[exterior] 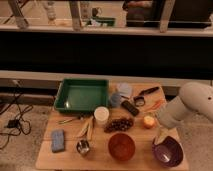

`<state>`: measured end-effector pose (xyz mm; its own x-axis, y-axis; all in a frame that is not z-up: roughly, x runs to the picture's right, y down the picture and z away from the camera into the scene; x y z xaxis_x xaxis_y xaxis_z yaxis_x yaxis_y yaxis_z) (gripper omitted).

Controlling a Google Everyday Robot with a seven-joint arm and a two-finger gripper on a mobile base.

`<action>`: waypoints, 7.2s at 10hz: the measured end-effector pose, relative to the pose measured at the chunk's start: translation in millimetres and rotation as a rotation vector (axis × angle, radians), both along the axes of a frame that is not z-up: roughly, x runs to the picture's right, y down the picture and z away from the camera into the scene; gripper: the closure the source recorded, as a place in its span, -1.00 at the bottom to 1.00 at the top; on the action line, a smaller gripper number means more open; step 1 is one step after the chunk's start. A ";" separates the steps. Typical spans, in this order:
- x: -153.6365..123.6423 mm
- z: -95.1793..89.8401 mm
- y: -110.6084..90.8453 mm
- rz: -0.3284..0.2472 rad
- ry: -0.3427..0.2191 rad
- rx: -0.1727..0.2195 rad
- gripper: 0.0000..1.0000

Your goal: Wipe tray with sponge

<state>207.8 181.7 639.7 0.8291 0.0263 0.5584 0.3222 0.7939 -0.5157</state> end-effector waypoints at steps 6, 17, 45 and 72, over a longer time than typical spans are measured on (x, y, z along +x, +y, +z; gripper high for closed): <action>-13.2 -13.9 15.0 -0.029 -0.196 -0.001 -0.60; -183.0 -23.9 95.2 -0.175 -0.385 -0.092 -0.60; -393.0 -35.5 92.8 -0.091 -0.563 -0.139 -0.60; -497.4 62.9 93.9 -0.161 -0.513 -0.193 -0.60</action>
